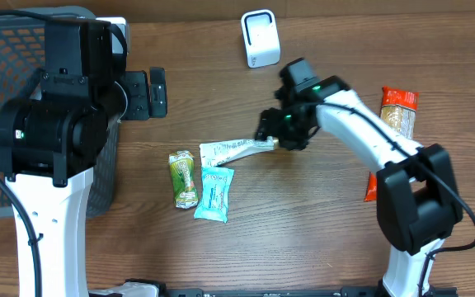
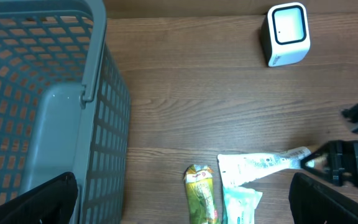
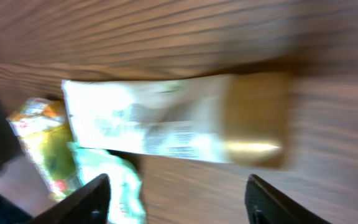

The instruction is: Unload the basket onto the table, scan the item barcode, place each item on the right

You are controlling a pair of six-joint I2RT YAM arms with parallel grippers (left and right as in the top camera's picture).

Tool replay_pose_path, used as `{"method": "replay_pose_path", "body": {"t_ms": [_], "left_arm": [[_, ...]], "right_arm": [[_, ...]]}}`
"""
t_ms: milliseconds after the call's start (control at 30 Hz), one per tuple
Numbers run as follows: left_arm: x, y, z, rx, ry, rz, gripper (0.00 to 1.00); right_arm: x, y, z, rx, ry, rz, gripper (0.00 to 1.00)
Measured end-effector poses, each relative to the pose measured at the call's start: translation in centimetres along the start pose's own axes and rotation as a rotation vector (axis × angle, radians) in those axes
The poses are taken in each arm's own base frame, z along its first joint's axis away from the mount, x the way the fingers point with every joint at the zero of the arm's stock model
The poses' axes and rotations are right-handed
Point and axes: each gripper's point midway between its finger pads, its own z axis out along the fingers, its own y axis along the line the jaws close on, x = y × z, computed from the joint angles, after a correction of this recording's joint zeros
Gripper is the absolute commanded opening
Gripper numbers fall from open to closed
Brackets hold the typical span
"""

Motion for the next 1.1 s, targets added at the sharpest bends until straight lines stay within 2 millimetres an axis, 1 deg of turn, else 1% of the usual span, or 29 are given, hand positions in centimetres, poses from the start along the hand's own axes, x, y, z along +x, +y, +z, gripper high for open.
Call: {"method": "replay_pose_path", "body": {"t_ms": [33, 100, 200, 300, 367, 400, 433, 500, 567, 700, 833, 933, 1000, 1033, 1067, 1100], "left_arm": [[0.0, 0.0, 0.0, 0.0, 0.0, 0.0, 1.0], [0.0, 0.0, 0.0, 0.0, 0.0, 0.0, 1.0], [0.0, 0.0, 0.0, 0.0, 0.0, 0.0, 1.0], [0.0, 0.0, 0.0, 0.0, 0.0, 0.0, 1.0], [0.0, 0.0, 0.0, 0.0, 0.0, 0.0, 1.0], [0.0, 0.0, 0.0, 0.0, 0.0, 0.0, 1.0], [0.0, 0.0, 0.0, 0.0, 0.0, 0.0, 1.0], [0.0, 0.0, 0.0, 0.0, 0.0, 0.0, 1.0], [0.0, 0.0, 0.0, 0.0, 0.0, 0.0, 1.0], [0.0, 0.0, 0.0, 0.0, 0.0, 0.0, 1.0], [0.0, 0.0, 0.0, 0.0, 0.0, 0.0, 1.0], [0.0, 0.0, 0.0, 0.0, 0.0, 0.0, 1.0], [0.0, 0.0, 0.0, 0.0, 0.0, 0.0, 1.0], [0.0, 0.0, 0.0, 0.0, 0.0, 0.0, 0.99], [0.0, 0.0, 0.0, 0.0, 0.0, 0.0, 1.0], [0.0, 0.0, 0.0, 0.0, 0.0, 0.0, 1.0]], "right_arm": [[0.2, 0.6, 0.3, 0.001, -0.005, 0.013, 0.82], [0.4, 1.4, 0.9, 0.011, -0.026, 0.047, 0.86], [-0.1, 2.3, 1.8, 0.022, -0.093, 0.094, 0.9], [-0.3, 2.6, 2.7, 0.037, -0.14, 0.125, 0.9], [-0.3, 2.7, 3.8, 0.047, -0.156, 0.133, 0.87], [-0.1, 2.6, 4.7, 0.058, -0.155, 0.141, 0.82], [-0.1, 2.5, 4.9, 0.063, -0.156, 0.143, 0.79], [0.1, 2.0, 6.1, 0.084, -0.151, 0.152, 0.72], [0.2, 1.6, 6.8, 0.099, -0.15, 0.165, 0.71], [-0.9, 1.0, 6.6, 0.122, -0.2, 0.15, 0.69], [-2.6, -0.2, 5.8, 0.148, -0.244, 0.12, 0.63], [-4.3, -1.9, 4.9, 0.168, -0.273, 0.104, 0.63], [-5.5, -3.5, 4.1, 0.184, -0.287, 0.097, 0.63], [-6.1, -4.3, 3.6, 0.191, -0.294, 0.09, 0.65], [-6.7, -5.1, 3.2, 0.194, -0.299, 0.079, 0.69], [-7.1, -5.7, 2.8, 0.195, -0.301, 0.068, 0.7]]}}
